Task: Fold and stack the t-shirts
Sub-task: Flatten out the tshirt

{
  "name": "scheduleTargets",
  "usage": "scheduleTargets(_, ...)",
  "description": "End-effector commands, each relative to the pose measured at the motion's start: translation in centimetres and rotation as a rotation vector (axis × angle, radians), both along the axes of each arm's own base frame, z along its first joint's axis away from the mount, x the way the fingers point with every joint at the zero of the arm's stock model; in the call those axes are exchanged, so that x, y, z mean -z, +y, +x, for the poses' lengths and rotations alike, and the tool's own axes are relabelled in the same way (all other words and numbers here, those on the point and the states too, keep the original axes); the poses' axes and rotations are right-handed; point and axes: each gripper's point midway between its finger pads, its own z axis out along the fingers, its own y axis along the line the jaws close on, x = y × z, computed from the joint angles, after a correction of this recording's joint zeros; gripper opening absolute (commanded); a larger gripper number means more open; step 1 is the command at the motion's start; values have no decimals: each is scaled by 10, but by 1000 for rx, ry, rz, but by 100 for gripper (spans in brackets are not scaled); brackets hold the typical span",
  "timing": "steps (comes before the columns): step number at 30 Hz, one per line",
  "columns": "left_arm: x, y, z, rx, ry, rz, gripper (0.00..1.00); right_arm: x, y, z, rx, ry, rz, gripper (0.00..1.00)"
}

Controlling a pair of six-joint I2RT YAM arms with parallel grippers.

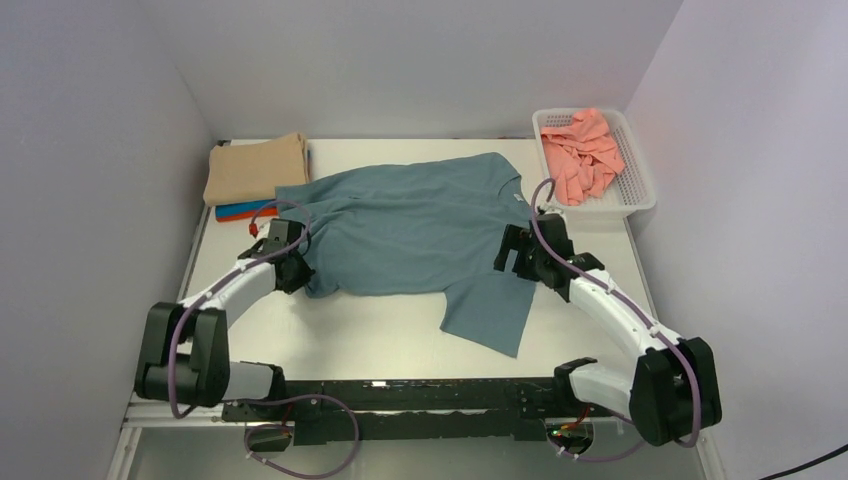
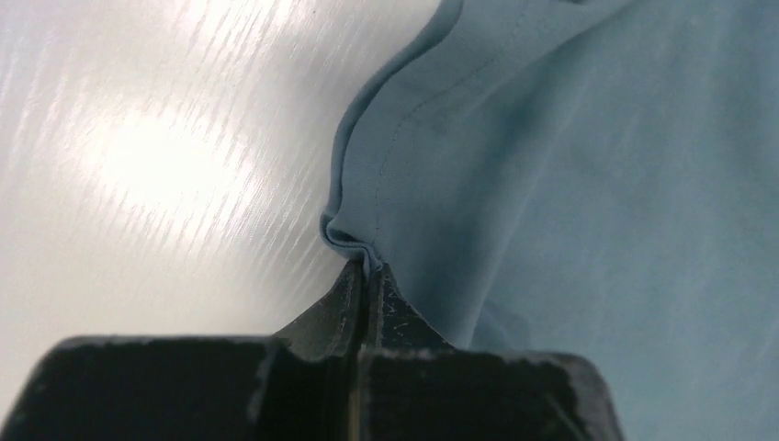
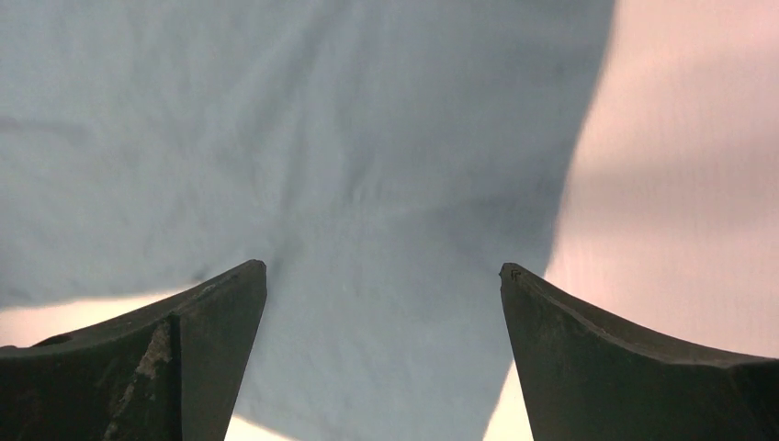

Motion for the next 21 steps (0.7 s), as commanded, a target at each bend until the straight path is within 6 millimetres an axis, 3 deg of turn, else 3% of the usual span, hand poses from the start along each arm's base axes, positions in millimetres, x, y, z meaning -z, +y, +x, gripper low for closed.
scheduleTargets(1, -21, 13, -15, -50, -16, 70, 0, 18, 9, -66, -54, 208, -67, 99)
scheduleTargets(5, -27, 16, -27, -80, -25, 66, 0, 39, 21, -121, -94, 364, -77, 96)
scheduleTargets(9, -31, 21, -38, -102, -33, 74, 0, 43, 18, -151, -91, 428, -117, 91)
scheduleTargets(16, -34, 19, -49, -103, -38, 52, 0, 62, 24, -173, -116, 501, -114, 76)
scheduleTargets(21, -32, 20, -51, -99, -54, 53, 0, 75, 33, -164, -129, 485, -116, 69)
